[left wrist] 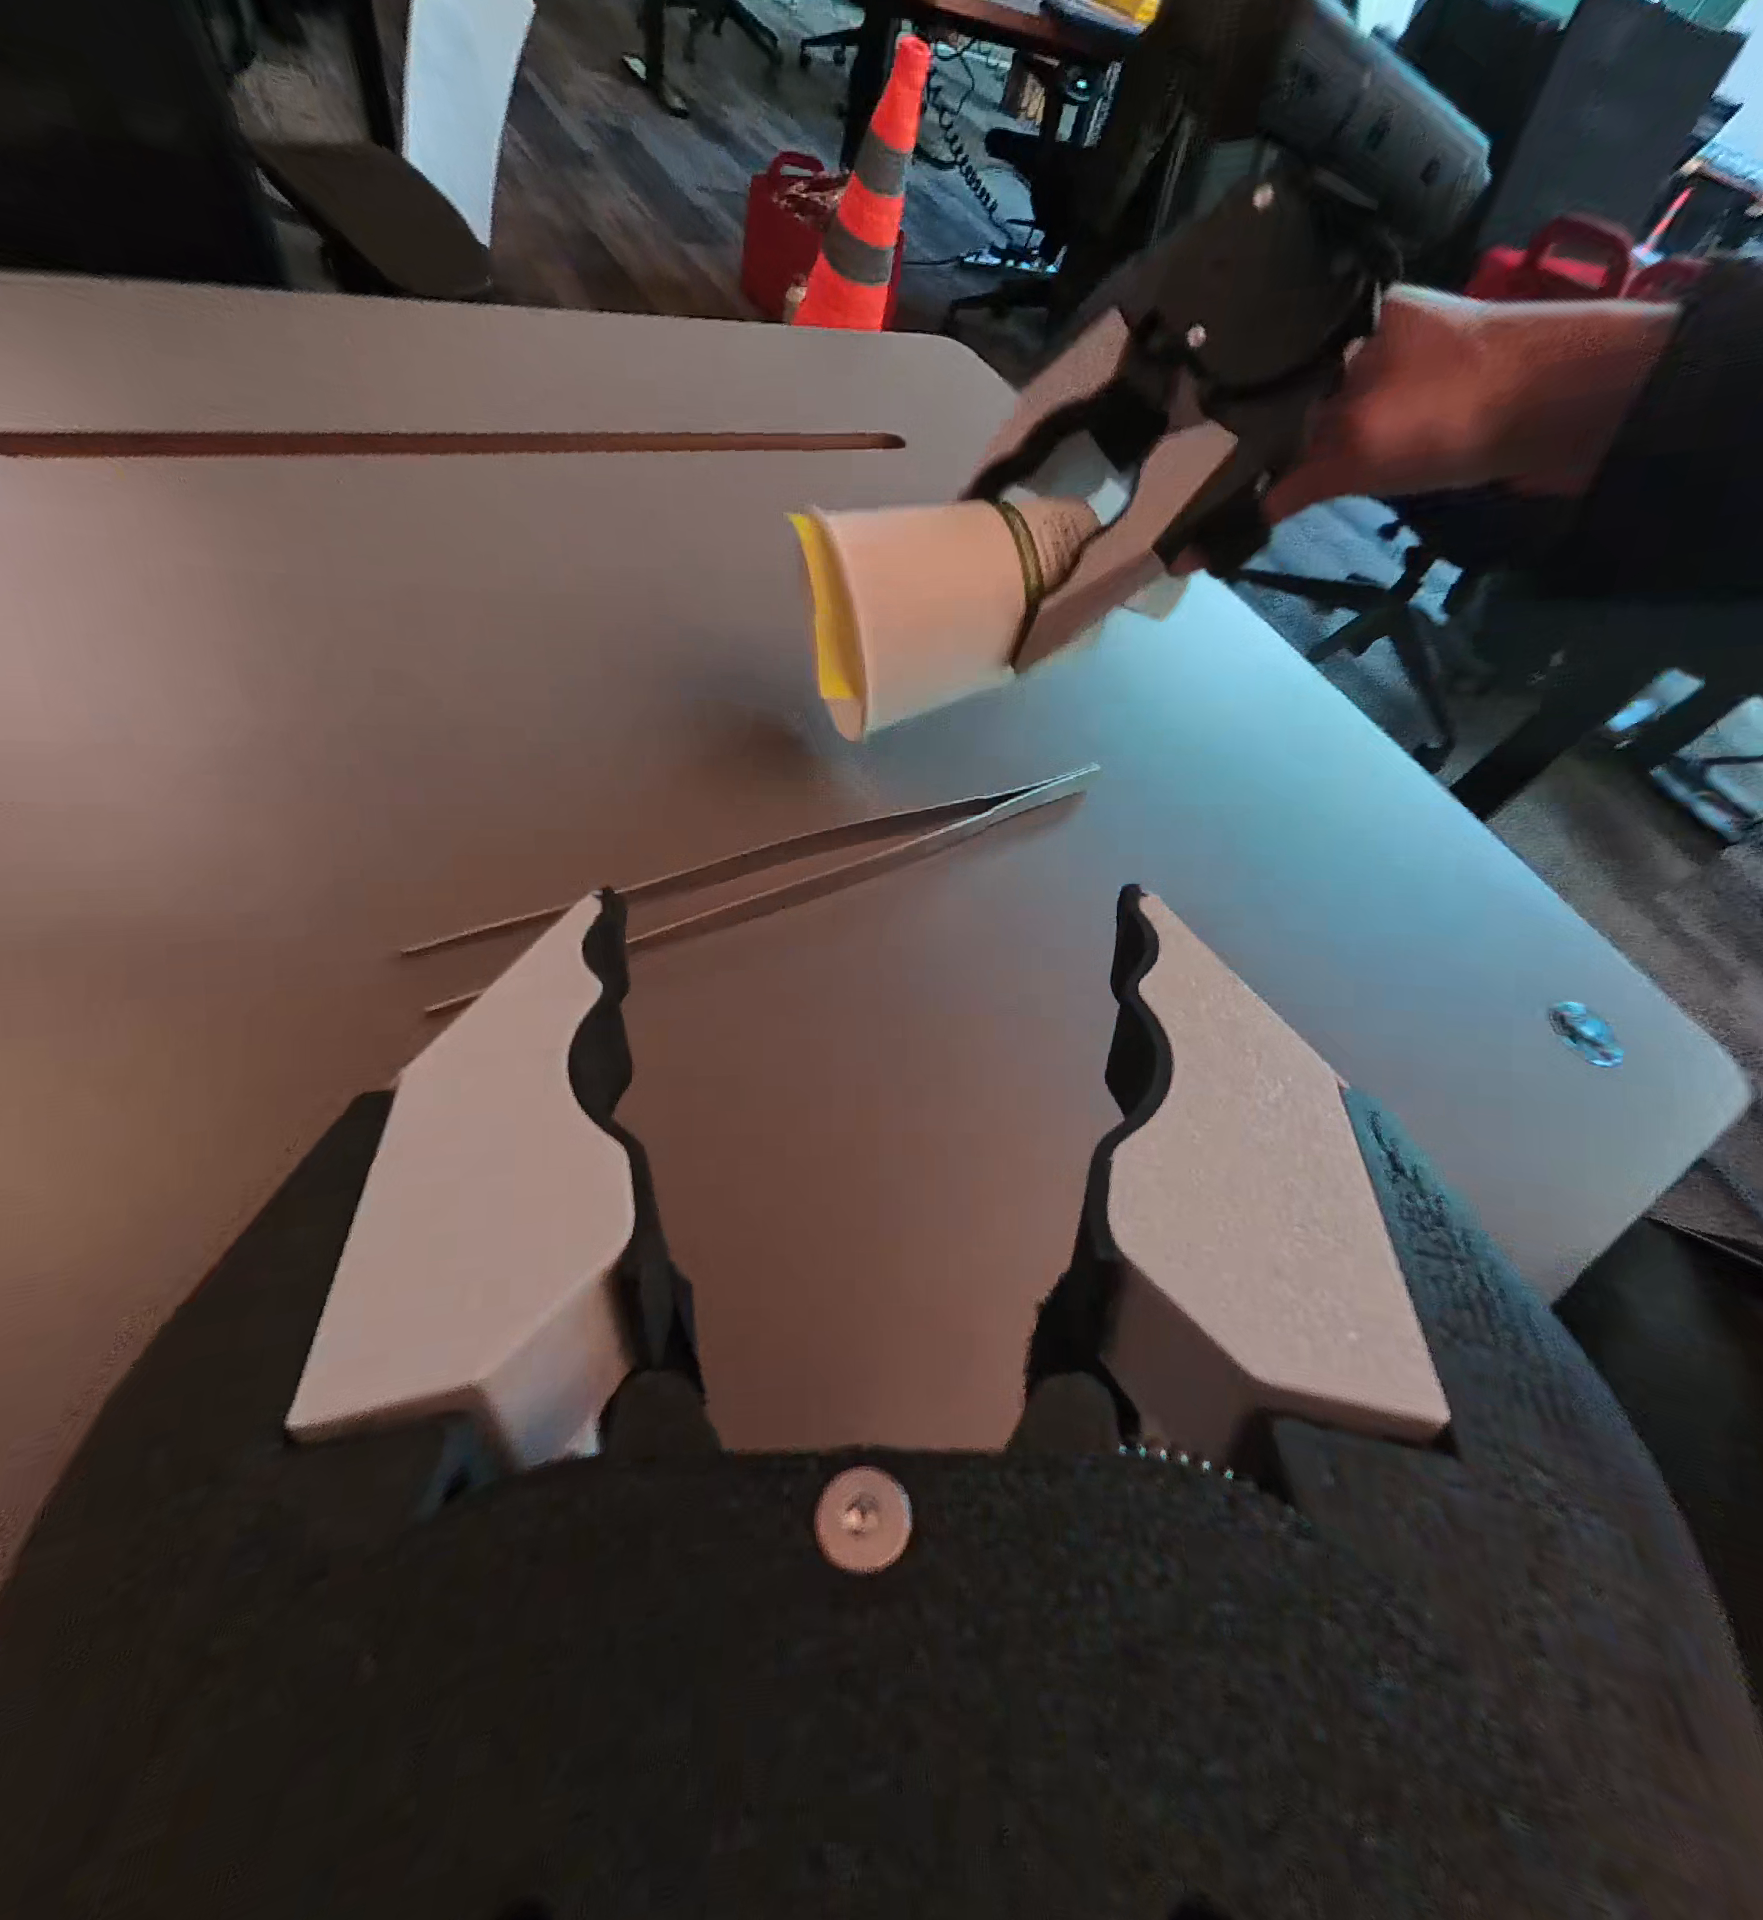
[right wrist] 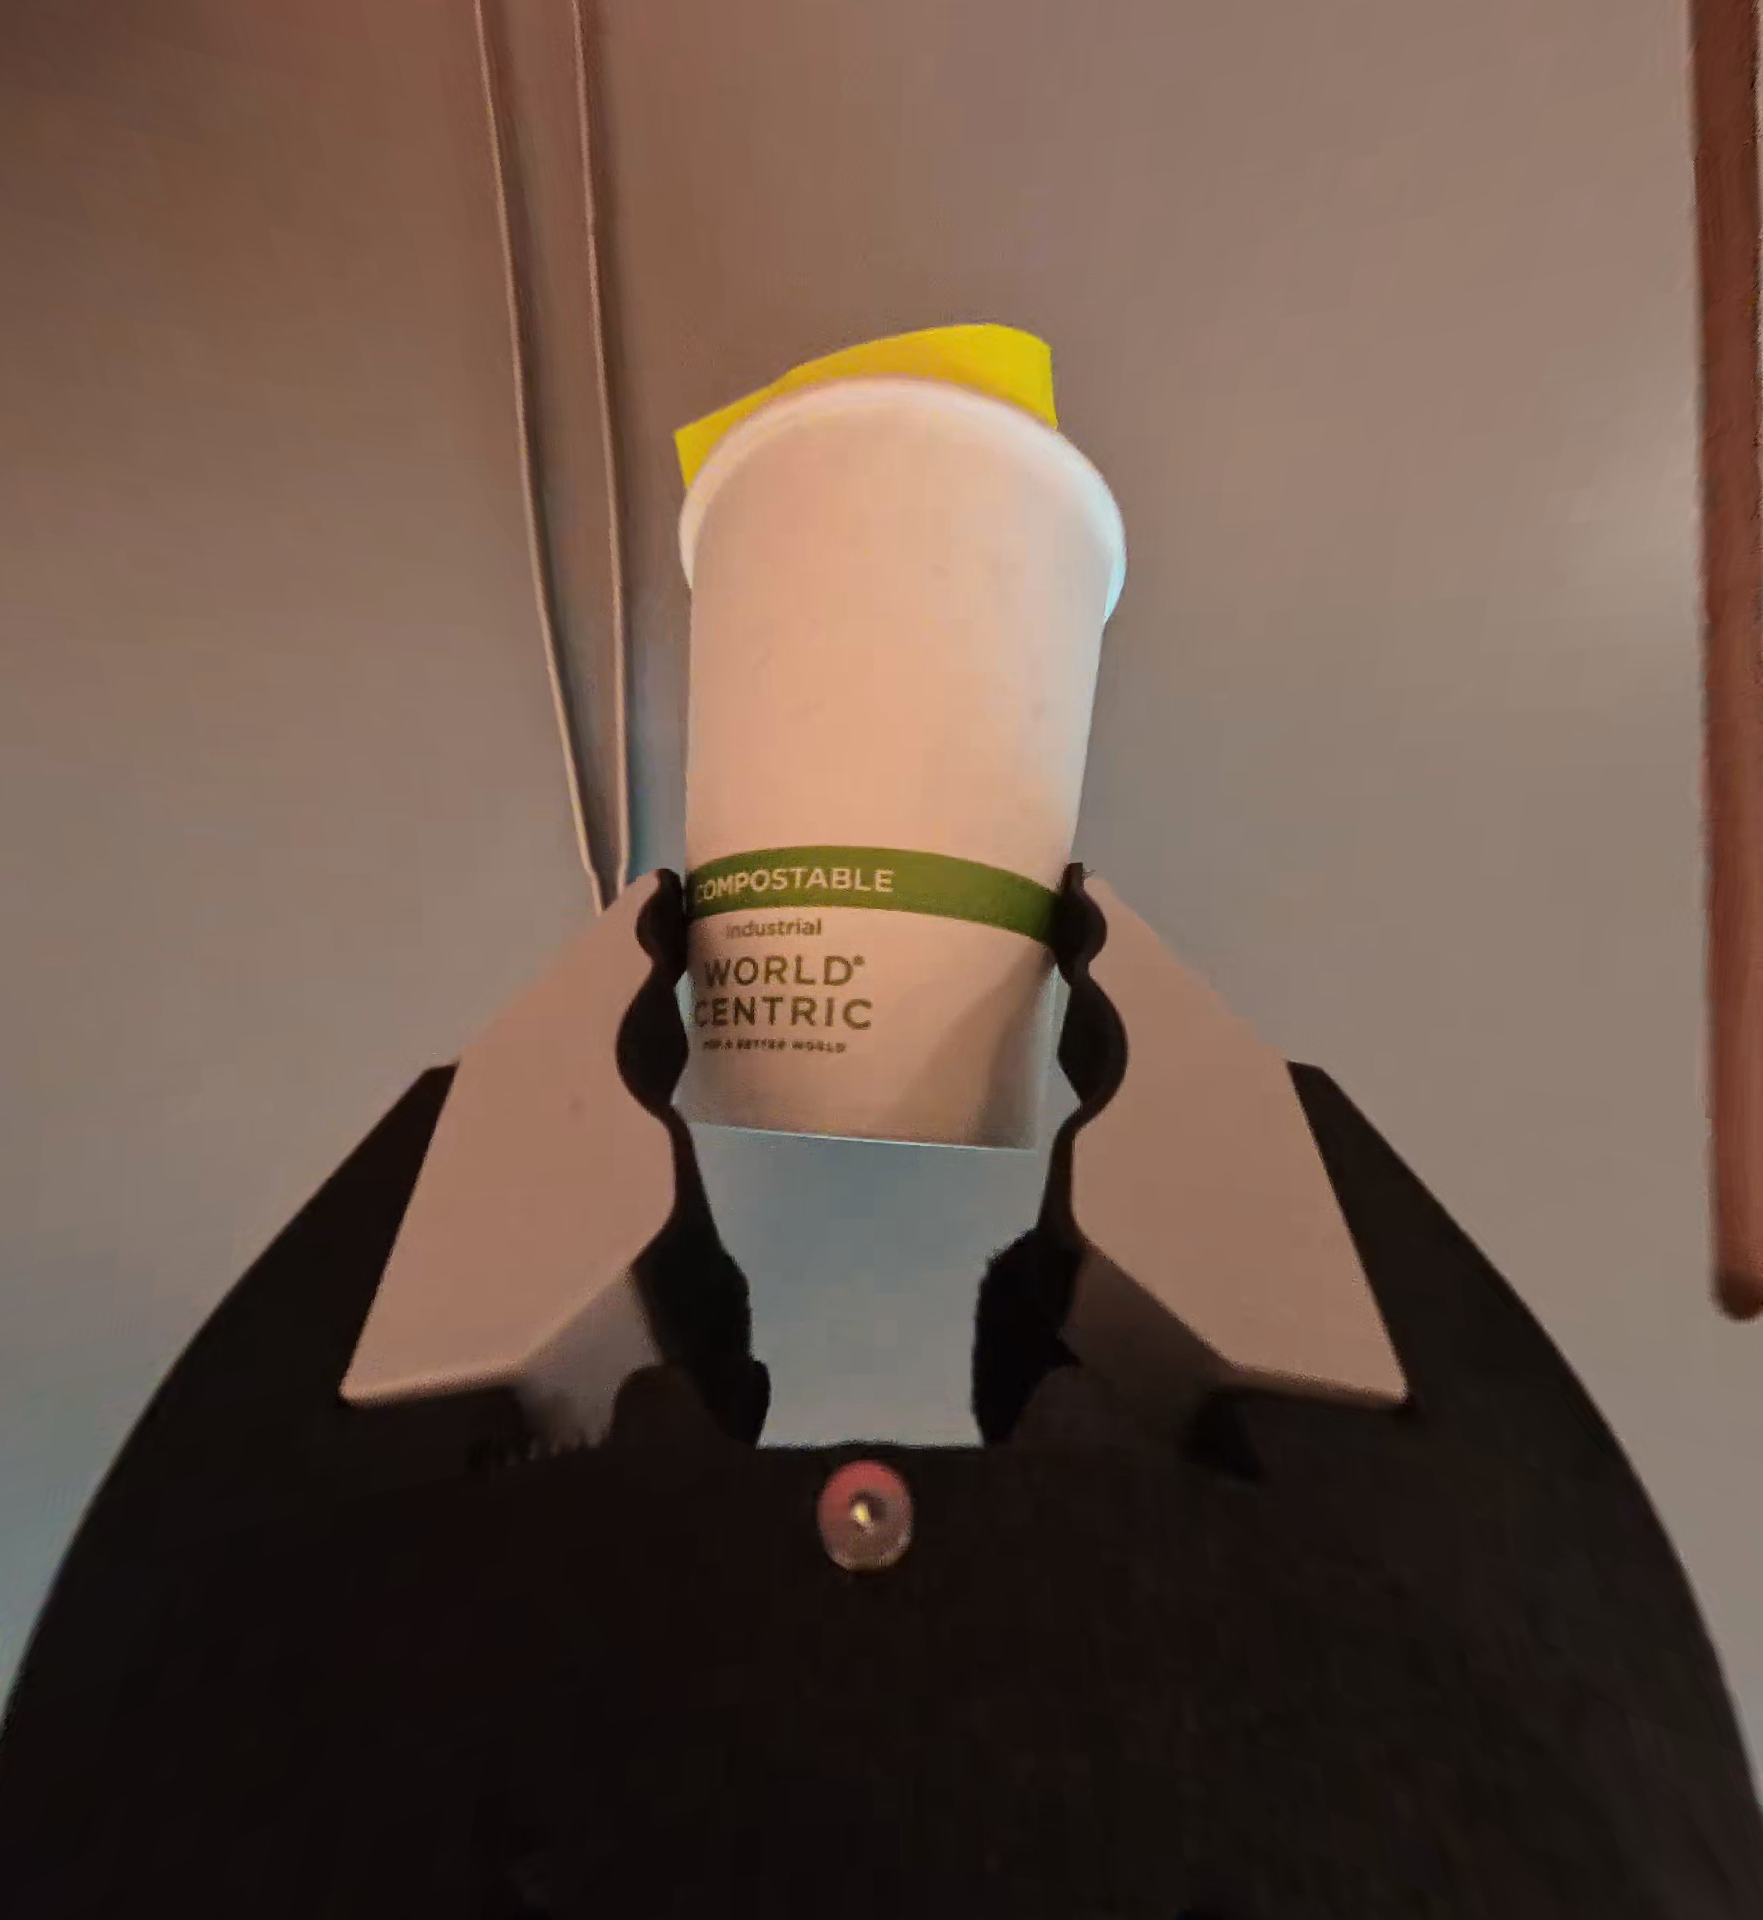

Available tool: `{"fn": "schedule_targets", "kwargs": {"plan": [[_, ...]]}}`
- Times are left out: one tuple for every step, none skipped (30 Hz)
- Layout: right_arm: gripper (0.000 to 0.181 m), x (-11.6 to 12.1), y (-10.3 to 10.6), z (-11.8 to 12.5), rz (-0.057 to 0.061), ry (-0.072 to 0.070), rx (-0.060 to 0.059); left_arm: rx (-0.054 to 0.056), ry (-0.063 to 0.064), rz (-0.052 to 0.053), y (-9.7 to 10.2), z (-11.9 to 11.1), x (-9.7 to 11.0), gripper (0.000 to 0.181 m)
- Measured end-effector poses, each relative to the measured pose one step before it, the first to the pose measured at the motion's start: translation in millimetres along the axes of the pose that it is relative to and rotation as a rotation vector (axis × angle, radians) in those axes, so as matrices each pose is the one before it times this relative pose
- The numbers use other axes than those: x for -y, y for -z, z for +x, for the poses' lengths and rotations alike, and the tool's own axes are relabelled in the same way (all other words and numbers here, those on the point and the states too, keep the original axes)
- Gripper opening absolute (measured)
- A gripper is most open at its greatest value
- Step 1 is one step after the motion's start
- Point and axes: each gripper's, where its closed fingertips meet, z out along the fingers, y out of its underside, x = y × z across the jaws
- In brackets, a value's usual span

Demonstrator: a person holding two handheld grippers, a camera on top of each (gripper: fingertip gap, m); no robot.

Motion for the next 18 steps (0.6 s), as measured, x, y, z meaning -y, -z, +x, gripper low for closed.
{"fn": "schedule_targets", "kwargs": {"plan": [[0.07, 6.16, 1.61, 0.39, -0.0074, 0.0146, 0.0125, -0.0209, 0.0186, -0.0034, -1.37, 1.37, -1.99, 0.093], [0.07, -1.51, -2.73, -7.25, -0.0394, 0.0123, 0.0521, -0.0126, 0.0093, -0.0083, -1.25, 0.47, -2.27, 0.093], [0.07, -9.73, -3.88, -2.8, -0.0892, 0.0224, 0.0232, -0.0009, 0.0013, -0.005, -0.93, -1.15, -1.42, 0.092], [0.07, -2.31, 0.72, 3.64, -0.0458, 0.0403, -0.0155, -0.0009, -0.0023, -0.0032, -0.72, -1.15, -0.82, 0.092], [0.071, 7.75, 5.54, 6.5, 0.0257, 0.0122, -0.0291, -0.0001, -0.0023, -0.0054, -0.26, -1.22, -0.71, 0.092], [0.07, 10.66, 4.81, 1.26, 0.0552, -0.0229, 0.0091, -0.0002, -0.0001, -0.0013, 0.22, -1.21, -0.19, 0.091], [0.069, -0.96, -1.42, -6.17, -0.0123, -0.02, 0.0502, -0.0005, 0.0042, 0.0009, 0.36, -1.15, -0.04, 0.091], [0.07, -14.89, -3.75, -1.64, -0.1087, 0.0159, 0.0141, -0.0037, 0.0099, 0.0006, 0.15, -0.91, -0.23, 0.09], [0.07, -9.48, -0.94, 2.45, -0.0814, 0.0437, -0.0179, -0.0083, 0.0144, 0.0005, -0.13, -0.23, -0.22, 0.089], [0.07, 4.64, 4.19, 3.33, 0.0208, 0.0182, -0.0188, -0.0124, 0.0151, -0.0016, -0.4, 0.33, -0.71, 0.088], [0.07, 7.67, 5.08, 0.32, 0.0354, -0.0217, 0.015, -0.0124, 0.0114, -0.0049, -0.59, 0.78, -1.22, 0.087], [0.069, 0.05, 2.46, -3.8, -0.0235, -0.0347, 0.0441, -0.0057, 0.0058, -0.0059, -0.67, 0.05, -1.28, 0.085], [0.069, -10.81, -0.22, -3.36, -0.1064, -0.0234, 0.0367, 0.0001, 0.0016, -0.0033, -0.87, -0.46, -1.03, 0.085], [0.07, -9.98, 0.2, 1.65, -0.1203, 0.0106, -0.0046, -0.0032, -0.0001, -0.0026, -1.18, 0.14, -0.92, 0.084], [0.07, 0.83, 2.96, 3.28, -0.0419, 0.0292, -0.0214, -0.0054, 0.0033, -0.0029, -1.53, 0.38, -0.9, 0.083], [0.07, 7.02, 4.71, 1.7, 0.0115, 0.0223, -0.0092, -0.0092, 0.0085, -0.0054, -1.6, 0.83, -1.41, 0.083], [0.07, 0.94, 3.84, 2.14, -0.0257, 0.0128, -0.0056, -0.0129, 0.0115, -0.0085, -1.43, 1.23, -2.0, 0.082], [0.07, -5.63, 3.08, 3.71, -0.0624, 0.0052, -0.0117, -0.0134, 0.0109, -0.0059, -0.85, 1.33, -1.65, 0.08]]}}
